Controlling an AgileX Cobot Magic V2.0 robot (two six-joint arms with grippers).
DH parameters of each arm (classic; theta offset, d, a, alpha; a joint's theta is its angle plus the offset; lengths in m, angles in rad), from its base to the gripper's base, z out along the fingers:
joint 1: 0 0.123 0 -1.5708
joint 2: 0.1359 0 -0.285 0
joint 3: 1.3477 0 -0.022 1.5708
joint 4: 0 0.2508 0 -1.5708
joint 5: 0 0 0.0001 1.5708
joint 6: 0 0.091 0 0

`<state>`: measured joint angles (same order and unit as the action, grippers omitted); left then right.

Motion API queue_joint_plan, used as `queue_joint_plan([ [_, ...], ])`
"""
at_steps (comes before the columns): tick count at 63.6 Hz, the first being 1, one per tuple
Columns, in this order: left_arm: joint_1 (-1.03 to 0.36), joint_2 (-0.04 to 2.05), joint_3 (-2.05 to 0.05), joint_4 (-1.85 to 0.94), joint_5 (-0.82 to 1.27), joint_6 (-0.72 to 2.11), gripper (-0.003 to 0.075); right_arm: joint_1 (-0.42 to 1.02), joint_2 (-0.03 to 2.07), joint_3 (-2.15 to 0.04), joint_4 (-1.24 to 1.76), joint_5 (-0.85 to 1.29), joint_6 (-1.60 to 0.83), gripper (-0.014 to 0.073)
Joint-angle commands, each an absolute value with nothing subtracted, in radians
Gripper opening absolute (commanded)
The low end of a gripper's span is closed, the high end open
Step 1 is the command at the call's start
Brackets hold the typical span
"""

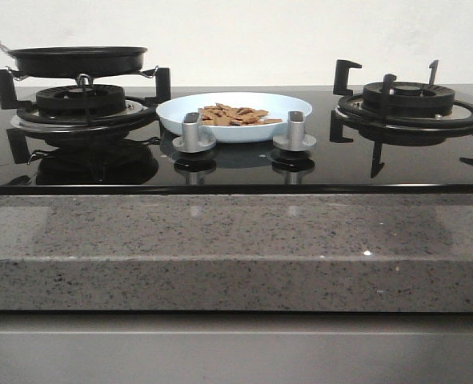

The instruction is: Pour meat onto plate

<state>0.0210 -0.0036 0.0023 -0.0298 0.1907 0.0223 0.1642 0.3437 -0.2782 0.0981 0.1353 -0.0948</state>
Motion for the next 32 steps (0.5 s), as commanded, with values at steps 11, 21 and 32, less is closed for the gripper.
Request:
queue_joint_plan([
  [11,0.020,-0.020,0.009,-0.040,0.101,0.013,-0.0020,0.072,0.116,-0.055,0.037,0.012,-0.020,-0.0069],
  [21,0.020,-0.020,0.009,-0.040,0.101,0.013,-0.0020,0.036,-0.024,0.010,0.037,0.037,0.006,-0.0069],
  [32,0.020,-0.020,0.009,-0.040,0.101,0.013,-0.0020,0.036,-0.026,0.021,0.045,0.088,0.007,-0.0069],
])
